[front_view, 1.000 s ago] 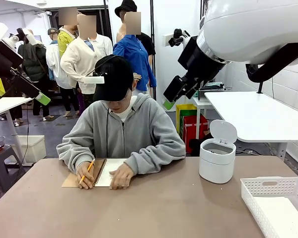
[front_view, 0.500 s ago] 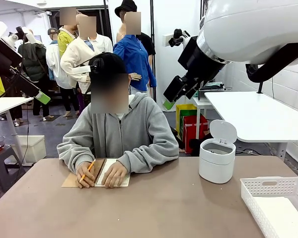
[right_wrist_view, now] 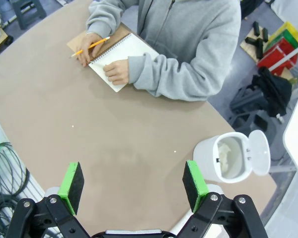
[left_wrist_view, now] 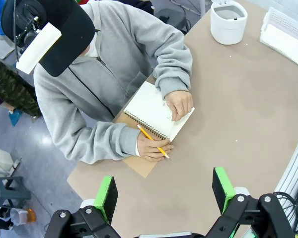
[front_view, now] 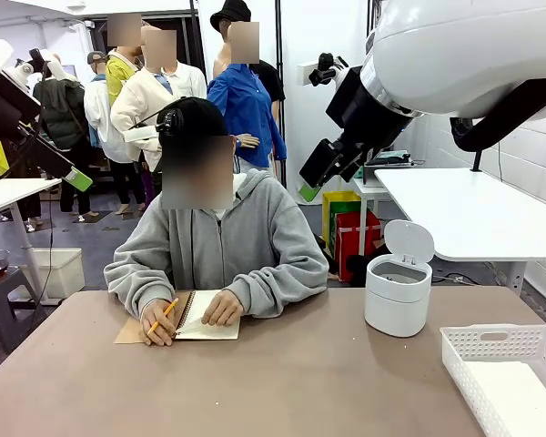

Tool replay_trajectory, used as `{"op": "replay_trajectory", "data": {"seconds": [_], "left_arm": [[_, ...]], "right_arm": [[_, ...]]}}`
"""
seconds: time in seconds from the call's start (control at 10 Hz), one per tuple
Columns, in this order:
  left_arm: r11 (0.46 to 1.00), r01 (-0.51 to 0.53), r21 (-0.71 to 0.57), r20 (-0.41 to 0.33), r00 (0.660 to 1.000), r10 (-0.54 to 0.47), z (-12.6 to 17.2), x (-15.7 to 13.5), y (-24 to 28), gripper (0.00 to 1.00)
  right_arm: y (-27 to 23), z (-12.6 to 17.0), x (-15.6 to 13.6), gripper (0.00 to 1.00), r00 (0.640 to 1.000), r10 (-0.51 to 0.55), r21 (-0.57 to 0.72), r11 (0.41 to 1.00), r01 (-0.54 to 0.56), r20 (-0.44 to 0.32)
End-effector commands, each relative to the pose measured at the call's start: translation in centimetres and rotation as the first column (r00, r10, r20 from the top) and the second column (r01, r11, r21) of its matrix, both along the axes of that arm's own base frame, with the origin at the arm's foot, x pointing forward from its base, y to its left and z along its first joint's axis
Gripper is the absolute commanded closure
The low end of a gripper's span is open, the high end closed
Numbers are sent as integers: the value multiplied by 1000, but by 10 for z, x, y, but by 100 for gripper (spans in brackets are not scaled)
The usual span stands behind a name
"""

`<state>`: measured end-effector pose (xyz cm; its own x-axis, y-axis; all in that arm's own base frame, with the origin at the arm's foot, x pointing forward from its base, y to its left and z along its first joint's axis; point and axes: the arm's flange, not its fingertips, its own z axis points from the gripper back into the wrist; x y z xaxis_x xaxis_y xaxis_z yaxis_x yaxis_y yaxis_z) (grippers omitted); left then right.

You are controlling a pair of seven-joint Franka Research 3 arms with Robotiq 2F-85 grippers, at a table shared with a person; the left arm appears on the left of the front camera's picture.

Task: Sort the paper based on its condition.
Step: If a person hands you a paper, place it in the Organizing basket , and if it's crumpled, put it in the Trash can.

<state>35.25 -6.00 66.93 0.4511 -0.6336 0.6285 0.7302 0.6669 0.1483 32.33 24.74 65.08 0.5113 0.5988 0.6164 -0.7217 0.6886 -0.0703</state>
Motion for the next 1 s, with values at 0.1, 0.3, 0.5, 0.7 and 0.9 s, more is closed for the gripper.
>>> {"op": "replay_trajectory", "data": {"seconds": [0.1,0.3,0.5,0.7,0.9], "left_arm": [[1000,-3,-3,13,1000,3,2,0,0,0],[1000,-3,-3,13,1000,3,2,0,0,0],[1000,-3,-3,13,1000,3,2,0,0,0],[1000,-3,-3,13,1000,3,2,0,0,0],[1000,-3,-3,13,1000,3,2,0,0,0]], "right_arm": [[0,-2,2,0,1000,6,1,1000,-6,-5],[0,-2,2,0,1000,6,1,1000,-6,-5],[0,-2,2,0,1000,6,1,1000,-6,-5],[0,-2,2,0,1000,6,1,1000,-6,-5],[0,-2,2,0,1000,6,1,1000,-6,-5]]}}
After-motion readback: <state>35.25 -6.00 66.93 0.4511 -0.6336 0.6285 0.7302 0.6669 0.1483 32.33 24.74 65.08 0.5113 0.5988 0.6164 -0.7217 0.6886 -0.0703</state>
